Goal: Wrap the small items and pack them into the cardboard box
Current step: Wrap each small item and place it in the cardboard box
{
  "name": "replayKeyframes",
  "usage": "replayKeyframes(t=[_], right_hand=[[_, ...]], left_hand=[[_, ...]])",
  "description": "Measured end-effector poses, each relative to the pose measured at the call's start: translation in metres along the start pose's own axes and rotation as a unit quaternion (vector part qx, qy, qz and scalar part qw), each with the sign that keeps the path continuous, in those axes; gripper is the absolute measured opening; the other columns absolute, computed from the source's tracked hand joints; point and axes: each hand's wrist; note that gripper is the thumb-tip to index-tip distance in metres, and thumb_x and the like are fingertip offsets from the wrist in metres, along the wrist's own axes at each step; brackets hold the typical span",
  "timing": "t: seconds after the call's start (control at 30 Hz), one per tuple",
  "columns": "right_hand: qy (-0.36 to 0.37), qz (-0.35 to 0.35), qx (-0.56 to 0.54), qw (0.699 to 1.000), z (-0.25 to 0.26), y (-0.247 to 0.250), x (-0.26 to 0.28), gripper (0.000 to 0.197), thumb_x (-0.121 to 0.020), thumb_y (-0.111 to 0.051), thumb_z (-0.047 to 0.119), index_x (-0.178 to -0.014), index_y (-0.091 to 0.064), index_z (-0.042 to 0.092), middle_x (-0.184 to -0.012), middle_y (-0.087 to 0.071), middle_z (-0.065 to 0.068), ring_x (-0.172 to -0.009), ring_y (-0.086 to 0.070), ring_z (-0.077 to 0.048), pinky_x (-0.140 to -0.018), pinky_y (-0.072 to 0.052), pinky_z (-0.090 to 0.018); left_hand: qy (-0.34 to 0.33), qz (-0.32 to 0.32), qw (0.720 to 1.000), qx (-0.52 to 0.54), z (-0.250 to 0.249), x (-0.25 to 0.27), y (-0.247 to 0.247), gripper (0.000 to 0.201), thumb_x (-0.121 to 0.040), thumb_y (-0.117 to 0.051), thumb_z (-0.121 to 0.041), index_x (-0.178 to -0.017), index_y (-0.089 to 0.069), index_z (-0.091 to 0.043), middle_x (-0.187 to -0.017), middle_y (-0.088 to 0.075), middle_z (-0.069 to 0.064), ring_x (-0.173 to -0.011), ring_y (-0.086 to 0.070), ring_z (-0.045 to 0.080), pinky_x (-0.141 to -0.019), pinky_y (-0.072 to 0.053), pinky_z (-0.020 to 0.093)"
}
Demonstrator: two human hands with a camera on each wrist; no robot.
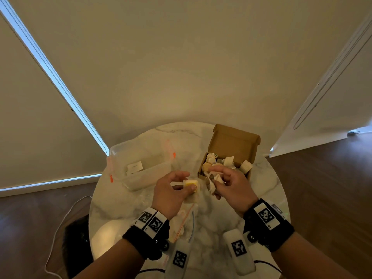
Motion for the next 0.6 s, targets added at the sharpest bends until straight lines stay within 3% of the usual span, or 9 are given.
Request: replayKeyframes(t=[0.07, 0.17, 0.23, 0.37, 0.47, 0.53, 0.6], right_hand=[[-0.009, -0.004, -0.023, 1.0, 0.0, 0.001, 0.001, 0.021, -0.087, -0.061, -0.006, -0.102, -0.068, 0.007, -0.071, -0.067, -0.011, -0.055, -0.059, -0.022, -0.051, -0.049, -0.031], [-0.027, -0.016, -0.045, 0.999, -0.002, 0.0, 0.001, 0.009, -0.087, -0.06, -0.007, -0.091, -0.065, -0.001, -0.065, -0.067, -0.012, -0.055, -0.061, -0.024, -0.051, -0.05, -0.031], [-0.036, -0.018, -0.063, 0.997, -0.002, -0.003, 0.001, 0.004, -0.086, -0.062, -0.006, -0.089, -0.062, -0.003, -0.067, -0.068, -0.016, -0.057, -0.064, -0.027, -0.053, -0.051, -0.032], [-0.071, -0.018, -0.106, 0.992, 0.001, -0.01, 0.004, 0.012, -0.082, -0.07, 0.001, -0.086, -0.06, -0.002, -0.074, -0.07, -0.023, -0.061, -0.066, -0.034, -0.057, -0.055, -0.038], [-0.083, -0.025, -0.115, 0.99, 0.005, -0.014, 0.007, 0.018, -0.08, -0.073, 0.003, -0.087, -0.058, -0.004, -0.078, -0.07, -0.026, -0.065, -0.068, -0.039, -0.065, -0.058, -0.048], [-0.085, -0.039, -0.11, 0.99, 0.004, -0.015, 0.007, 0.022, -0.079, -0.074, 0.003, -0.089, -0.056, -0.007, -0.075, -0.071, -0.024, -0.064, -0.069, -0.038, -0.065, -0.059, -0.048], [-0.086, -0.05, -0.102, 0.99, 0.003, -0.016, 0.006, 0.025, -0.079, -0.075, 0.004, -0.091, -0.055, -0.008, -0.072, -0.07, -0.023, -0.062, -0.069, -0.035, -0.063, -0.058, -0.045]], left_hand=[[-0.001, -0.004, 1.0, 0.003, 0.002, 0.0, 0.001, 0.026, -0.072, -0.083, -0.01, -0.089, -0.073, -0.026, -0.086, -0.071, 0.0, -0.079, -0.069, 0.015, -0.067, -0.054, 0.017], [-0.025, 0.006, 1.0, 0.009, 0.002, 0.002, 0.002, 0.016, -0.074, -0.082, -0.01, -0.077, -0.077, -0.025, -0.076, -0.075, -0.002, -0.075, -0.071, 0.017, -0.072, -0.059, 0.03], [-0.045, -0.003, 0.999, -0.004, 0.001, 0.001, 0.001, 0.012, -0.074, -0.081, -0.014, -0.073, -0.078, -0.025, -0.072, -0.075, -0.005, -0.067, -0.066, 0.015, -0.068, -0.057, 0.031], [-0.05, -0.012, 0.998, 0.018, -0.003, -0.001, -0.003, 0.01, -0.077, -0.079, -0.015, -0.074, -0.076, -0.024, -0.07, -0.074, -0.002, -0.067, -0.067, 0.016, -0.067, -0.057, 0.034], [-0.052, 0.015, 0.998, 0.025, -0.007, 0.0, -0.005, 0.01, -0.084, -0.073, -0.011, -0.08, -0.076, -0.02, -0.072, -0.074, 0.002, -0.07, -0.071, 0.022, -0.072, -0.061, 0.041], [-0.044, 0.041, 0.997, 0.039, -0.008, 0.001, -0.006, 0.013, -0.088, -0.067, -0.009, -0.085, -0.077, -0.016, -0.077, -0.075, 0.004, -0.074, -0.072, 0.022, -0.077, -0.06, 0.042], [-0.04, 0.066, 0.996, 0.05, -0.011, 0.003, -0.006, 0.01, -0.089, -0.068, -0.018, -0.089, -0.077, -0.014, -0.081, -0.076, 0.003, -0.079, -0.073, 0.021, -0.081, -0.06, 0.041]])
Point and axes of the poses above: each hand's wrist, its own x-axis away from the middle knuckle, its own y-axis out of the back of the hand, z = x × y
